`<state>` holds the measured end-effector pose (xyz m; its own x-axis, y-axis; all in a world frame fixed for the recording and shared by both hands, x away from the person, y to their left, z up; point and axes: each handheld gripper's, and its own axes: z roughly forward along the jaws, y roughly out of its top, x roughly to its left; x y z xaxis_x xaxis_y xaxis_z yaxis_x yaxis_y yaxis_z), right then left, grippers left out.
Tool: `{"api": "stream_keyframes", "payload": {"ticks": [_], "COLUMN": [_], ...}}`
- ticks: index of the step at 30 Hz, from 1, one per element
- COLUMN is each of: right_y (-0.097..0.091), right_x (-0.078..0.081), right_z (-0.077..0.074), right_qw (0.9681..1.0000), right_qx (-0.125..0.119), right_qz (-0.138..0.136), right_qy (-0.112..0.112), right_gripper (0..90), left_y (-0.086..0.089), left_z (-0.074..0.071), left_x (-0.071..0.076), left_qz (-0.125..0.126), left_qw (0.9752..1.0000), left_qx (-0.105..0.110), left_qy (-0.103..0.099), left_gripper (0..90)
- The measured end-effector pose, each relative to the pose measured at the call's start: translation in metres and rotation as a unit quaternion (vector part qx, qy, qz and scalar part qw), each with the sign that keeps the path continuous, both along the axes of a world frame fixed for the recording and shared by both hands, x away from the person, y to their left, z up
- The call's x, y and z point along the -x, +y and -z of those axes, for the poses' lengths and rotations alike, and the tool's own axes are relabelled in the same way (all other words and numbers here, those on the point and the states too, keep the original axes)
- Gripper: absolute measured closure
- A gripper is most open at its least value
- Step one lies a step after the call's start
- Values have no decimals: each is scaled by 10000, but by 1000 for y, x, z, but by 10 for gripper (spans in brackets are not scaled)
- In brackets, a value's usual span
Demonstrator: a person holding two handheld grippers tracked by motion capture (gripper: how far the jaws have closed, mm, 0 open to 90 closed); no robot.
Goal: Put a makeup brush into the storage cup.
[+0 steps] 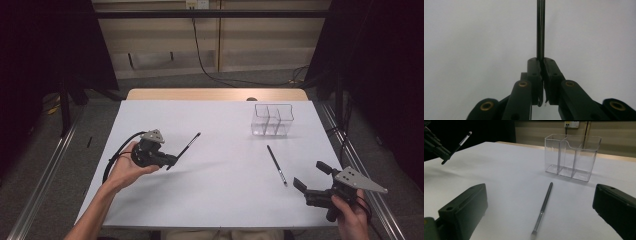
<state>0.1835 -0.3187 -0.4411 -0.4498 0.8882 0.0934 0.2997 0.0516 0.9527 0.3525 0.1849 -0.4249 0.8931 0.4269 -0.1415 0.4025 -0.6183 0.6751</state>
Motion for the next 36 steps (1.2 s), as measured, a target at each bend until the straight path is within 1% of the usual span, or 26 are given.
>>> {"api": "stream_keyframes", "payload": {"ticks": [1,3,6,7,8,12,13,14,15,16,17,18,20,21,22,23,25,26,28,29,30,32,33,34,35,36], "right_y": [0,0,0,1,1,0,0,0,0,0,1,1,1,1,1,1,1,1,1,1,1,1,1,1,1,1], "right_x": [0,0,0,0,0,0,0,-1,-1,-1,-1,0,0,0,0,0,0,-1,0,0,0,0,0,0,0,0], "right_z": [0,0,0,0,0,0,0,0,0,0,0,0,0,0,0,0,0,0,0,0,0,0,0,0,0,0], "right_qw": [10000,10000,10000,10000,10000,10000,10000,10000,10000,10000,10000,10000,10000,10000,10000,10000,10000,10000,10000,10000,10000,10000,10000,10000,10000,10000], "right_qx": [-11,-16,-11,-2,-1,-18,-24,-21,-19,-18,-22,-19,-13,-18,-17,-16,-16,-7,-12,-8,-8,-18,-22,-20,-24,-16], "right_qz": [12,13,-4,-6,-4,8,14,16,10,6,3,-4,-11,-5,-6,-8,-8,-11,-9,-14,-15,-21,-26,-28,-28,-28], "right_qy": [6,14,10,4,1,13,20,19,15,7,6,15,12,14,9,12,11,7,21,18,15,13,17,15,16,11], "right_gripper": [0,0,0,0,0,0,0,0,0,0,0,0,0,0,0,0,0,0,0,0,0,0,0,0,0,0], "left_y": [0,1,3,4,4,5,5,6,6,7,8,8,8,7,7,7,7,8,9,10,11,12,13,13,14,14], "left_z": [0,-1,-3,-4,-4,-3,-3,-2,-2,-2,-2,-2,-1,-1,0,1,3,4,6,6,6,7,7,7,6,5], "left_x": [2,4,6,7,8,15,16,16,18,18,19,19,21,22,22,23,24,24,25,25,26,28,28,29,29,31], "left_qz": [-53,-109,-224,-276,-321,-399,-454,-440,-515,-522,-536,-523,-515,-526,-496,-522,-586,-593,-654,-634,-650,-707,-696,-739,-731,-774], "left_qw": [10000,9995,9981,9978,9972,9945,9931,9925,9908,9899,9889,9878,9859,9843,9839,9834,9814,9803,9765,9755,9732,9695,9690,9669,9664,9655], "left_qx": [76,224,501,524,551,792,879,933,1072,1110,1180,1211,1328,1395,1460,1467,1565,1603,1802,1837,1952,2073,2085,2159,2215,2210], "left_qy": [-27,-169,-294,-308,-380,-554,-628,-653,-642,-706,-727,-822,-876,-948,-909,-935,-945,-991,-981,-1029,-1023,-1098,-1127,-1139,-1081,-1135], "left_gripper": [843,843,843,843,842,843,843,843,843,843,843,843,843,843,843,842,842,842,842,843,842,843,842,842,843,842]}}
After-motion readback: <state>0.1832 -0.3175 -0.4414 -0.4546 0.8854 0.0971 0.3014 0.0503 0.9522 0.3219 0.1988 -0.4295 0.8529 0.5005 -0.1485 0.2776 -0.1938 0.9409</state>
